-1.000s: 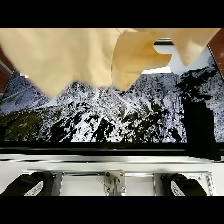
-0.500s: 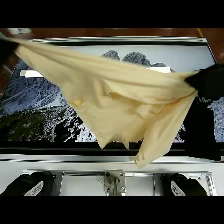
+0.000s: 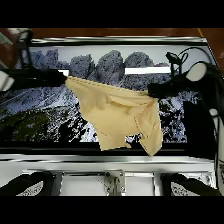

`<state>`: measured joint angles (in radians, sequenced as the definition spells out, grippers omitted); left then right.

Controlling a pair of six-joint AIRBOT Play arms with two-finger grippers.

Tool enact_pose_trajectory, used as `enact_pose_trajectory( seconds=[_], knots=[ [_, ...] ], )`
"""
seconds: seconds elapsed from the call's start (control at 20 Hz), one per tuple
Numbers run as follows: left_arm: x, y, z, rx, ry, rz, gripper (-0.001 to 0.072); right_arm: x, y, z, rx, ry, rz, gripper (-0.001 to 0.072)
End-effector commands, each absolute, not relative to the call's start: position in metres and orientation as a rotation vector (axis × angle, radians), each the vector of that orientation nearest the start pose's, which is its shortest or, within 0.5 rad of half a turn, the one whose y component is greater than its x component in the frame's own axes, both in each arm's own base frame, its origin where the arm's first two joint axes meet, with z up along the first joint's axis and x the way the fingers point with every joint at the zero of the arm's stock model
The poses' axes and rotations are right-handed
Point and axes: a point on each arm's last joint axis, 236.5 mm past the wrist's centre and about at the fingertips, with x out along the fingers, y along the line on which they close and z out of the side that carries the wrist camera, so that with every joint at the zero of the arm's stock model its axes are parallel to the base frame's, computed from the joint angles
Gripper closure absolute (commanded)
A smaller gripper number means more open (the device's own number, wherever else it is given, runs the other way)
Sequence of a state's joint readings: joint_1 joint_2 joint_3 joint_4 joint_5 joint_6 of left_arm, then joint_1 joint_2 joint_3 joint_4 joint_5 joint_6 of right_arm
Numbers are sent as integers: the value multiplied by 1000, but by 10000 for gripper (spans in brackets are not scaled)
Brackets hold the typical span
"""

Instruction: Fold the shirts.

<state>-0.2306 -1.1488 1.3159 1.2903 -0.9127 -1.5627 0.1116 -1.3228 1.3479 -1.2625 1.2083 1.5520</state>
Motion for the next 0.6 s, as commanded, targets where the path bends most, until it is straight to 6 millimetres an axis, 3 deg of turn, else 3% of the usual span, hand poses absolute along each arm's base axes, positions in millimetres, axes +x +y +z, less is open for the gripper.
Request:
enact_pose_trajectory(
  seconds=[0.0, 0.15, 0.25, 0.3, 0.35, 0.4, 0.45, 0.5, 0.55],
  knots=[
    [475, -176, 92, -329, 831, -344, 668, 484, 111, 21, 315, 1023, 181, 644],
    [478, -202, 12, -478, 1025, -344, 651, 489, 120, -17, 426, 1095, 147, 644],
    [468, -215, -24, -550, 1141, -346, 629, 488, 123, -27, 442, 1118, 145, 634],
    [465, -214, -32, -554, 1168, -343, 621, 489, 122, -23, 432, 1108, 152, 554],
    [465, -209, -31, -548, 1169, -344, 475, 490, 119, -13, 408, 1093, 168, 296],
    [467, -200, -25, -557, 1172, -339, 191, 489, 116, 1, 361, 1083, 202, 97],
    [467, -188, -18, -568, 1189, -336, -9, 483, 109, 19, 291, 1078, 245, 81],
    [463, -171, -9, -578, 1226, -337, -8, 473, 95, 35, 212, 1090, 269, 81],
    [456, -154, -1, -570, 1263, -352, -7, 456, 68, 48, 111, 1127, 251, 82]
  ],
)
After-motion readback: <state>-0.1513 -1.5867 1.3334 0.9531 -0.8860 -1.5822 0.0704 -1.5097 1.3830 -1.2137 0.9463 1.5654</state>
